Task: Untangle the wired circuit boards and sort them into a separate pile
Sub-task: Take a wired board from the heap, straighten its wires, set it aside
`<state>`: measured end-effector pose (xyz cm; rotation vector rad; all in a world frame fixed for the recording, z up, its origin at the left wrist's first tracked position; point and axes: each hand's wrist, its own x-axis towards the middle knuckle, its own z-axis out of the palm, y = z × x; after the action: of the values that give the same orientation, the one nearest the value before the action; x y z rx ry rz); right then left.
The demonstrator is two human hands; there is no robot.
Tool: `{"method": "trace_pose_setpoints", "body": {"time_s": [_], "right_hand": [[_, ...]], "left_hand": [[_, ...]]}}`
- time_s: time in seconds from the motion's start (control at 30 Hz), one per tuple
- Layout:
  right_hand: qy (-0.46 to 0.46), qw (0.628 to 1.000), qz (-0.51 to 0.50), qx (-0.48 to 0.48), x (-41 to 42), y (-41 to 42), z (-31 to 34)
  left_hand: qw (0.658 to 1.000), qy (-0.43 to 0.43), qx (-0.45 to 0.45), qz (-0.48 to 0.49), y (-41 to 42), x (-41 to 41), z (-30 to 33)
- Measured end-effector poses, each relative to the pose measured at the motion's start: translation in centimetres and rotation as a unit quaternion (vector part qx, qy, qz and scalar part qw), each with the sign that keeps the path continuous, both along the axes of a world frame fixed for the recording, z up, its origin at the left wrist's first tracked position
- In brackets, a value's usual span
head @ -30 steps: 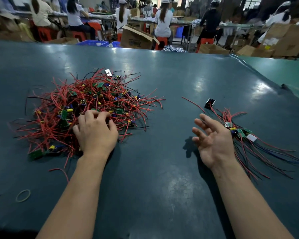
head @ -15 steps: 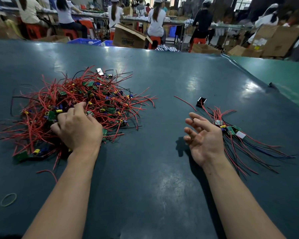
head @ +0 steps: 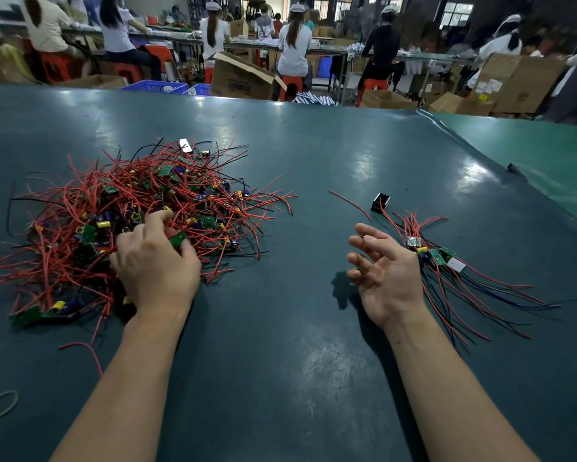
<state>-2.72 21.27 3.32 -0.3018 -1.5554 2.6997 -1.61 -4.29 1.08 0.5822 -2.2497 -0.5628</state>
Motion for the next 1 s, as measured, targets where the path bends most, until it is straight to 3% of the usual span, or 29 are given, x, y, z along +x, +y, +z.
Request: {"method": "trace_pose_setpoints", "body": {"time_s": [0.2,0.33,0.5,0.6,0.67,0.83,1.0], "right_hand": [[-0.002,1.000,0.001,-0.003,0.1,0.1,0.0],[-0.004,1.000,0.001,-0.010,0.1,0.2,-0.1],[-0.003,1.000,0.000,-0.009,0.0,0.1,-0.1],[-0.003,1.000,0.000,-0.009,0.0,0.1,-0.1],[-0.003,1.000,0.001,-0.009,0.0,0.1,-0.1],[-0.004,1.000,0.006,0.002,-0.2,0.0,-0.2],[-0.003,0.998,0.062,0.027,-0.2,-0.3,-0.2]], "left_hand": [[0.987,0.158,-0.005,0.040,-0.5,0.1,1.1],[0.968,0.250,-0.014,-0.013,0.0,0.3,1.2],[0.969,0.235,-0.023,-0.075,0.6,0.0,1.1],[0.982,0.177,-0.013,-0.059,0.5,-0.3,0.7],[0.982,0.170,-0.057,-0.050,0.6,-0.3,0.5],[0.953,0.230,-0.153,-0.125,3.1,-0.3,0.4],[0.898,0.313,-0.214,-0.224,4.9,0.4,0.8]]}}
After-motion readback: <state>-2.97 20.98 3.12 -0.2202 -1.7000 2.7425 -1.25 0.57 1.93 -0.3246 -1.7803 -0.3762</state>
